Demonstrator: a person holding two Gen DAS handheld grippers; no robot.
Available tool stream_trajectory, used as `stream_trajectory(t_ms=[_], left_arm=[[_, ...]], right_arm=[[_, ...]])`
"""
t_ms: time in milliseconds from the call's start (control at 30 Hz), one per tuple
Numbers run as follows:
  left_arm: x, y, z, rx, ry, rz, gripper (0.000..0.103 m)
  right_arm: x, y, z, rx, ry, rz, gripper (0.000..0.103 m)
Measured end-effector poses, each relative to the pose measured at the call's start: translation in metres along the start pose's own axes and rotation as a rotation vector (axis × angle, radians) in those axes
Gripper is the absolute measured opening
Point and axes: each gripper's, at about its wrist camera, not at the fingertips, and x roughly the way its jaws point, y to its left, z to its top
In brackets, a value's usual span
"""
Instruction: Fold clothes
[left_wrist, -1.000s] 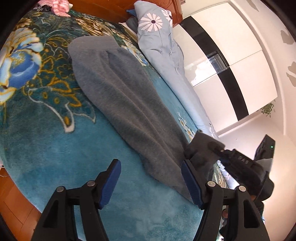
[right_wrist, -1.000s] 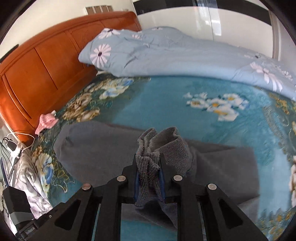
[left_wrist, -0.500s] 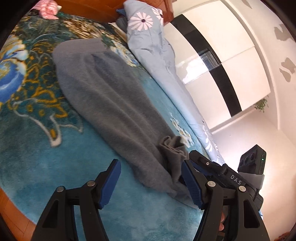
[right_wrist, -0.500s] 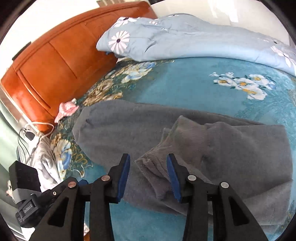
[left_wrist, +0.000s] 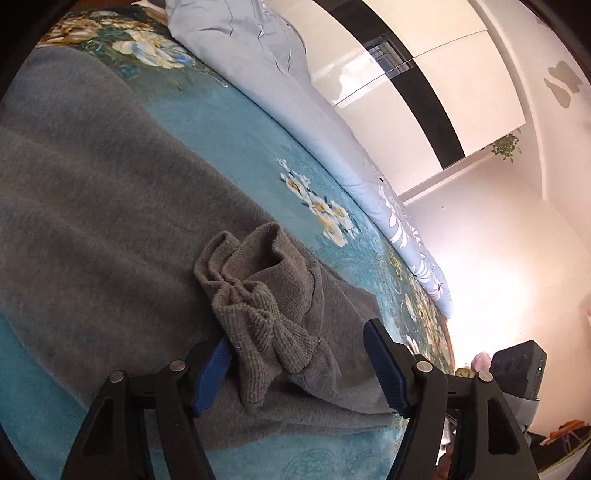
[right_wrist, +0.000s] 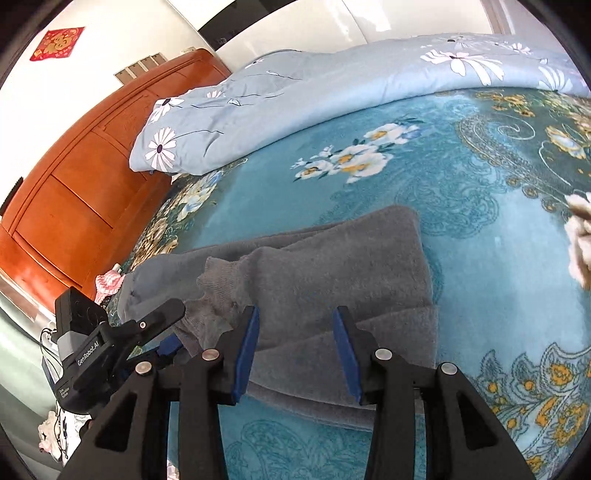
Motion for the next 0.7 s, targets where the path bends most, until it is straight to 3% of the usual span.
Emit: stream_trajectory(t_ms=[33, 67, 200, 333, 433, 567, 700], left_arm=[[0.002, 0.0, 0.002, 0.0, -0.005, 0.009, 0.026], [0.005, 0.001, 0.004, -0.005, -0.008, 0.018, 0.019], [-0.003, -0.004, 0.014, 0.038, -0.029, 0.006, 0.018], [-0.037, 0.002, 0.022, 0.042, -0.115, -0.076, 0.018], [-0.032, 0.029, 0.018, -0.021, -0.115, 0.006, 0.018], [-0.021, 0.069, 0.005, -0.154, -0.065, 0.024, 0.021], [-0.038, 0.07, 0.0, -0.144, -0.09, 0.008, 0.024]], right_arm=[[0.001, -0.003, -0.001, 0.007, 0.005, 0.007, 0.043], [0.001, -0.006, -0.001, 0.011, 0.007, 0.013, 0.043], [-0.003, -0.011, -0.003, 0.016, -0.002, 0.034, 0.043], [-0.011, -0.007, -0.001, -0.001, -0.037, 0.068, 0.043], [-0.009, 0.0, -0.001, -0.042, -0.032, 0.073, 0.043], [0.012, -0.001, -0.01, -0.059, 0.044, 0.045, 0.043], [0.027, -0.01, -0.02, -0.035, 0.109, 0.018, 0.043]])
